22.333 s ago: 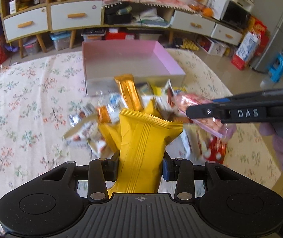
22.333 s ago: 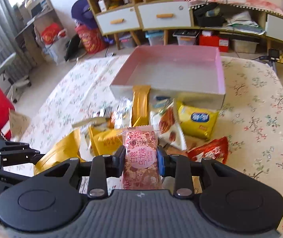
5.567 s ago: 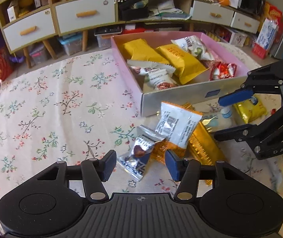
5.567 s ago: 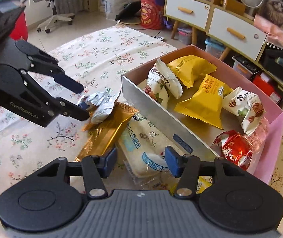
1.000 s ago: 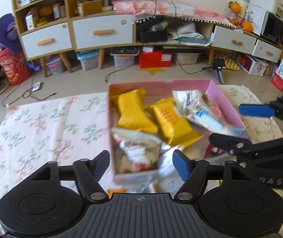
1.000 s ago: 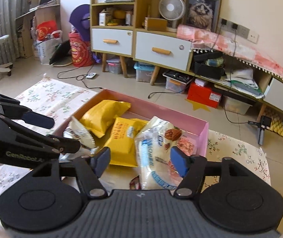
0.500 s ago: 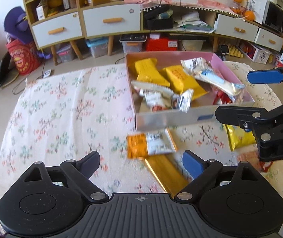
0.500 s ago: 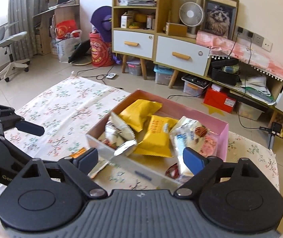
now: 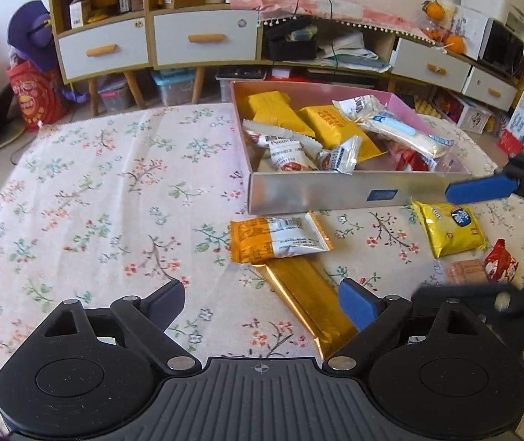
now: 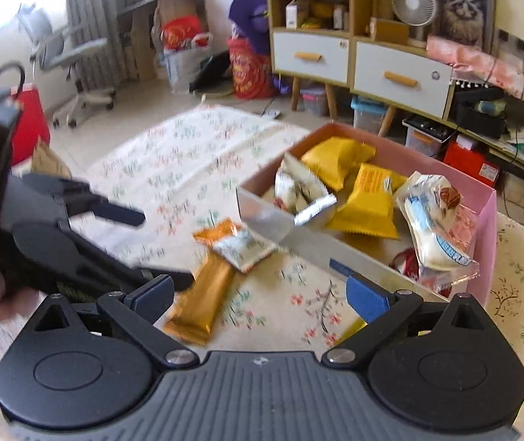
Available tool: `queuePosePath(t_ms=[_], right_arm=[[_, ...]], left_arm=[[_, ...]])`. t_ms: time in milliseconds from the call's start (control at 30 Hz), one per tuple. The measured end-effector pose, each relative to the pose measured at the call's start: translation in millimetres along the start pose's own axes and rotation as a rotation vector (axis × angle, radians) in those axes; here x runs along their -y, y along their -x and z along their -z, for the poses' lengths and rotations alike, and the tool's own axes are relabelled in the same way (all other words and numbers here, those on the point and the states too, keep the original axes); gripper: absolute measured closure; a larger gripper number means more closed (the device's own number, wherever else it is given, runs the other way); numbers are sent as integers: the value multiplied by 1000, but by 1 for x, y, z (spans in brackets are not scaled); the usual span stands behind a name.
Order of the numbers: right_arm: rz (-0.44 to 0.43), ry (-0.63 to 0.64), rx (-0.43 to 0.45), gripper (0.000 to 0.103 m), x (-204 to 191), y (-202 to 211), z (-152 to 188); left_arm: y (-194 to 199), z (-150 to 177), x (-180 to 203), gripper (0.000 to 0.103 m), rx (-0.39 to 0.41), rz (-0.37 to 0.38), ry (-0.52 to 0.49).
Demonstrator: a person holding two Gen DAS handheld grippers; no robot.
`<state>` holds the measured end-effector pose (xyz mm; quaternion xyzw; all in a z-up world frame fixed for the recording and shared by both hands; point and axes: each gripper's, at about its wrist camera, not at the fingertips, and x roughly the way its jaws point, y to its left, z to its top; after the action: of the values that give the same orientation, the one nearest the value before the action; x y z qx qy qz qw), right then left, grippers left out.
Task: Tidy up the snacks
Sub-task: 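Withdraw both open tools from the box toward the gold bar, then close the left tool on the long gold bar and lift it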
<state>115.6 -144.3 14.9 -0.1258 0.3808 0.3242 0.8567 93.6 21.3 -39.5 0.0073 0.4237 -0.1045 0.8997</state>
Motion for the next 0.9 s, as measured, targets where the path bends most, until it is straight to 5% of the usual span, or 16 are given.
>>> queuePosePath(t_ms=[333, 900], right_arm=[[-49, 154, -182, 4, -15, -15, 29], [-53, 170, -170, 6, 1, -11, 37]], left_arm=[[-14, 5, 9, 20, -41, 47, -7], [-22, 8, 12, 36, -28, 86, -23]])
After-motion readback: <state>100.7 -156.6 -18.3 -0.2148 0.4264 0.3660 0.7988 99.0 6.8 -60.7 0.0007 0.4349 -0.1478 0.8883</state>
